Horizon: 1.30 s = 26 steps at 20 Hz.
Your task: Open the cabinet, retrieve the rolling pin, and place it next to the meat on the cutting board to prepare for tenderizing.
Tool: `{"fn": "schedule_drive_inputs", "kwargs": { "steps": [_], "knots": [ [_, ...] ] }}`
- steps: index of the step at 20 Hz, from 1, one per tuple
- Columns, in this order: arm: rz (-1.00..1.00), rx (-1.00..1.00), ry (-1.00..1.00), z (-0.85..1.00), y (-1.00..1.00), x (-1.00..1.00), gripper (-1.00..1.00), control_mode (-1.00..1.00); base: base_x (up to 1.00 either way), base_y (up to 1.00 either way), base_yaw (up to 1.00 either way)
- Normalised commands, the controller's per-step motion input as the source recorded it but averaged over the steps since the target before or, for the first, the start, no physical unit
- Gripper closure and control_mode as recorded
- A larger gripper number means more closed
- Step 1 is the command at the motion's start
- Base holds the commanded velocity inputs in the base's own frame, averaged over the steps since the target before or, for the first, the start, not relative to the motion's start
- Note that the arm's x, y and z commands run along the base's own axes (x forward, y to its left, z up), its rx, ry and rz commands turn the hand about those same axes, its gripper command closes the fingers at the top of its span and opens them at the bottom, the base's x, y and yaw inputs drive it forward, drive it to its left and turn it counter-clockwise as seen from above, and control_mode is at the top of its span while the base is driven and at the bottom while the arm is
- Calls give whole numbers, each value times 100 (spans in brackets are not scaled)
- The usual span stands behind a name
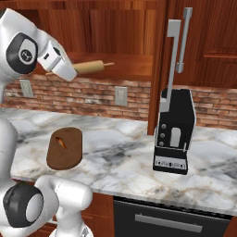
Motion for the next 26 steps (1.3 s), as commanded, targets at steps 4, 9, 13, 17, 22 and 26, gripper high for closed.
{"fn": "schedule_drive_inputs", "kwargs": {
  "steps": [4,9,13,17,22,26],
  "knots": [
    [16,4,0,-44,51,-64,100,-100,0,0,0],
    [22,3,1,-51,49,-54,100,-100,0,0,0],
    [25,0,5,-34,35,-26,100,-100,0,0,0],
    [28,0,9,-25,30,-3,100,-100,0,0,0],
    [27,0,12,-19,22,0,100,-100,0,0,0],
    [26,0,8,-24,16,0,100,-100,0,0,0]
  ]
}}
